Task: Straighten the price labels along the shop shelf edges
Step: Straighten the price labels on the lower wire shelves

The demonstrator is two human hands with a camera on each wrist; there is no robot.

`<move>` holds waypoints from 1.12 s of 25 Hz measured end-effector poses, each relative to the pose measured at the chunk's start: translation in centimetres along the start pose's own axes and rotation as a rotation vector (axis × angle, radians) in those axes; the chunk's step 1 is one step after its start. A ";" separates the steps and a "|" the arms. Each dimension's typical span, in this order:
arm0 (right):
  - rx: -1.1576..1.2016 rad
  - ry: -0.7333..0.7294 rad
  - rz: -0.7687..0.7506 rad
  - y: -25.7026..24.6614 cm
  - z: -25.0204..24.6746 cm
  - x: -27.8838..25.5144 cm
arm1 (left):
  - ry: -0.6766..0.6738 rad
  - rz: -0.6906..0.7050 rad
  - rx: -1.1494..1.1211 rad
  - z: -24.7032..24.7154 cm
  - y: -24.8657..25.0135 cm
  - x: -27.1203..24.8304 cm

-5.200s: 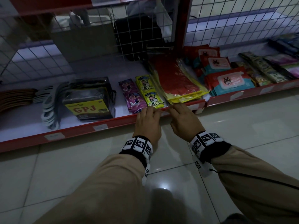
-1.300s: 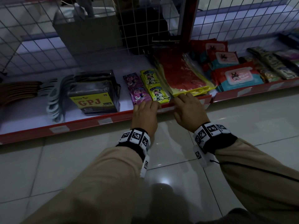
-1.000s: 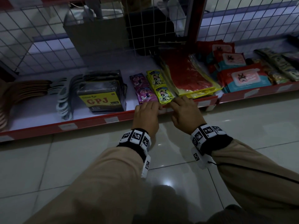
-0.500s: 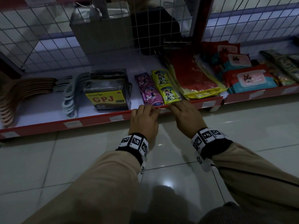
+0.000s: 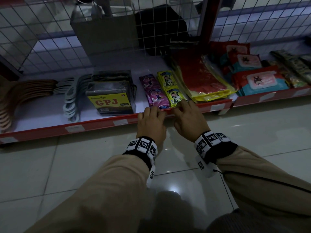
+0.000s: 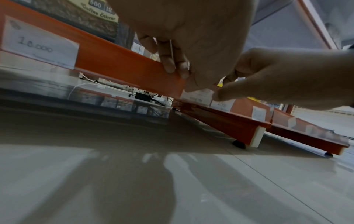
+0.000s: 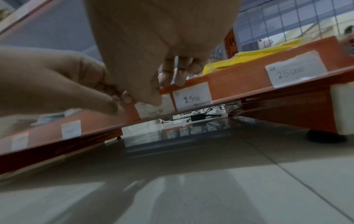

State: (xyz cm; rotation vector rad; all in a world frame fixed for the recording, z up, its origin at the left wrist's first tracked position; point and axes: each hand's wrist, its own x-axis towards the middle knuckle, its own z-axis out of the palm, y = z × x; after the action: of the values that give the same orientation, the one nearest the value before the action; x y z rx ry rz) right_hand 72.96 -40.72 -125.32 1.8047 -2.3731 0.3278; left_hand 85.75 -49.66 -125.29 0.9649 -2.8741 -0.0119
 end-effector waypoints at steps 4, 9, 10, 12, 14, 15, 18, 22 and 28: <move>0.122 0.020 0.084 0.5 -0.1 0.7 | 0.000 -0.006 0.009 -0.2 -0.1 0.2; 0.338 0.068 0.116 1.3 -0.7 1.1 | 0.020 -0.060 -0.090 -0.5 -0.1 0.5; 0.444 0.116 0.163 1.4 -0.8 1.1 | 0.031 -0.067 -0.124 -0.4 -0.1 0.6; 0.672 0.184 0.309 1.4 -1.0 1.3 | 0.054 -0.084 -0.201 -0.4 -0.3 0.5; 0.940 0.194 0.461 0.9 -1.1 1.5 | 0.067 -0.110 -0.265 -0.3 -0.4 0.6; 1.089 0.187 0.519 0.5 -1.1 1.6 | 0.071 -0.121 -0.297 -0.3 -0.4 0.6; 1.359 0.134 0.594 -0.5 -0.8 1.5 | 0.106 -0.121 -0.386 -0.3 -0.3 0.7; 1.266 0.073 0.550 -1.2 -0.3 1.4 | 0.103 -0.147 -0.384 -0.4 -0.4 0.8; 1.105 0.095 0.333 -0.4 -1.2 1.9 | 0.054 -0.069 -0.316 -0.7 -0.9 0.7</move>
State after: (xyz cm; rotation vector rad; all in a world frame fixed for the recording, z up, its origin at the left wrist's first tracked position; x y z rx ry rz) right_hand 72.76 -42.27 -123.65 1.5270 -2.5868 2.0154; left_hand 85.83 -50.82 -124.61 0.9803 -2.6765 -0.4238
